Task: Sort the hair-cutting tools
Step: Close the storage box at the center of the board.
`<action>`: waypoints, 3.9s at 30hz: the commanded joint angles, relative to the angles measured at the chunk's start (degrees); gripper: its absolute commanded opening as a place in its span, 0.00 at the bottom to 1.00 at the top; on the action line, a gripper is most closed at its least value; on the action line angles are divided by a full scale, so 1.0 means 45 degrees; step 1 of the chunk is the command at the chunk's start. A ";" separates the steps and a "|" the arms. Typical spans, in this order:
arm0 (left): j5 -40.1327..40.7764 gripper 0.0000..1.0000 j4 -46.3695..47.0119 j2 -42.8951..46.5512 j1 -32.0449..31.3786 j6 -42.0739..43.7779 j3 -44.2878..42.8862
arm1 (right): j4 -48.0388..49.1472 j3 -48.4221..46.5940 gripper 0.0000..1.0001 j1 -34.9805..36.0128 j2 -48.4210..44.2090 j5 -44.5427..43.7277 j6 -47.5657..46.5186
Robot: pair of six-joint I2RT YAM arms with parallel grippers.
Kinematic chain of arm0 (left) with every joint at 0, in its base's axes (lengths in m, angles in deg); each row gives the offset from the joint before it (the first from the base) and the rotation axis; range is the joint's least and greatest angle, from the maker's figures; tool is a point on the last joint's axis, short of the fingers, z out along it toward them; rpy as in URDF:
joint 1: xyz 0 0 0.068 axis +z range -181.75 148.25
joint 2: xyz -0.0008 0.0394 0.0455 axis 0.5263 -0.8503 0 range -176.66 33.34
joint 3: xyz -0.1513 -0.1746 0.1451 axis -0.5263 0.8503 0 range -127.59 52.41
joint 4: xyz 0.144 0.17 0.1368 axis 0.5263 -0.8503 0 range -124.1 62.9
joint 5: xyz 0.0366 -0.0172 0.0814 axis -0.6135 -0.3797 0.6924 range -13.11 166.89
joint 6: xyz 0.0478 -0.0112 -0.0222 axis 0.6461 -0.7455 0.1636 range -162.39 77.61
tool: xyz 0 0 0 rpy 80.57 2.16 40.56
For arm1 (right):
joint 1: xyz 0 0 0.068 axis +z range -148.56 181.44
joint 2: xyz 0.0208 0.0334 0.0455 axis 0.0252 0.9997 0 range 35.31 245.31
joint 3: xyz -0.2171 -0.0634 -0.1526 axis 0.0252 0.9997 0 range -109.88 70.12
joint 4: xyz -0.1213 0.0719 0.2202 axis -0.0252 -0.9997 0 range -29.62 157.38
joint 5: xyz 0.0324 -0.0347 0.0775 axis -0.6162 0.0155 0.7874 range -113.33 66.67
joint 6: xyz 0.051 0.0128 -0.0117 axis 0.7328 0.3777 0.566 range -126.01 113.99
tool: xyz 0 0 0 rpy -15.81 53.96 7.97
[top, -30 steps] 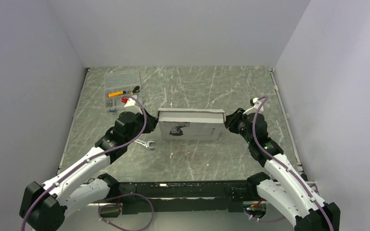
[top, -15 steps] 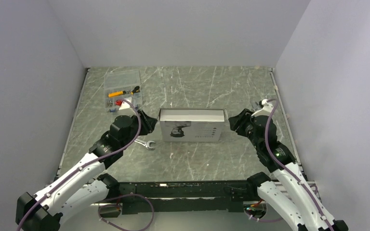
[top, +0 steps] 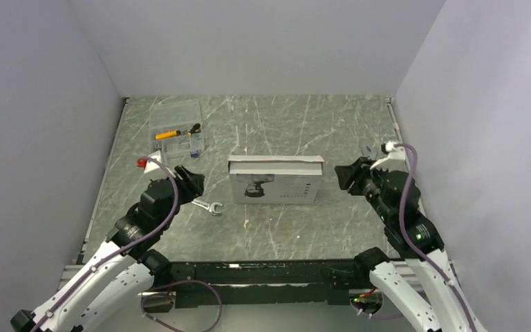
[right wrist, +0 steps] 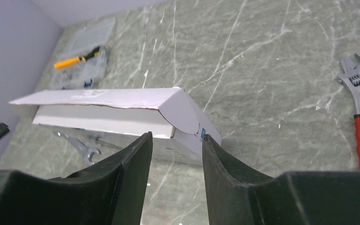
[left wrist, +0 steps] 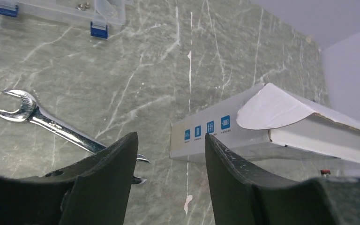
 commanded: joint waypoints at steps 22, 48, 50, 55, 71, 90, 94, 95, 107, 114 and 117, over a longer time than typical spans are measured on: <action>0.0710 0.69 -0.0740 0.0299 -0.0013 0.0447 -0.1392 | 0.1120 0.0308 0.52 0.0398 0.2612 0.0702 -0.1612; -0.1622 0.78 -0.0198 0.0054 0.0003 0.4791 -0.2465 | 0.2550 0.0360 0.12 0.0513 0.2909 0.0715 -0.2118; -0.2353 0.77 -0.0157 -0.0258 -0.0004 0.5590 -0.2652 | 0.2532 0.0346 0.10 0.0544 0.2860 0.0760 -0.2154; -0.4114 0.77 -0.0383 -0.1431 -0.0001 0.6919 -0.3229 | 0.2401 0.0231 0.08 0.0637 0.2872 0.0836 -0.2215; -0.5379 0.59 -0.0176 -0.4629 0.0140 0.8382 -0.5169 | 0.1748 -0.0495 0.00 0.0686 0.3141 0.1515 -0.1762; -0.6315 0.09 0.0249 -0.5317 0.0221 0.7879 -0.5292 | 0.1319 -0.1745 0.00 0.0682 0.3948 0.2343 -0.0087; -0.6314 0.00 0.0403 -0.5315 0.0227 0.7857 -0.5177 | 0.1080 -0.2049 0.00 0.0682 0.4120 0.2245 0.0224; -0.6257 0.00 0.0393 -0.5323 0.0226 0.7862 -0.5174 | 0.0943 -0.2174 0.00 0.0681 0.4203 0.2167 0.0265; -0.6065 0.00 0.0343 -0.5530 0.0220 0.7836 -0.5252 | -0.0089 -0.3660 0.00 0.0654 0.4915 0.1665 0.0807; -0.6087 0.00 0.0405 -0.5530 0.0218 0.7760 -0.5204 | -0.0072 -0.3529 0.00 0.0664 0.4919 0.1660 0.0614; -0.6145 0.00 0.0345 -0.5550 0.0211 0.7687 -0.5270 | -0.0076 -0.3005 0.00 0.0661 0.4816 0.1278 0.0355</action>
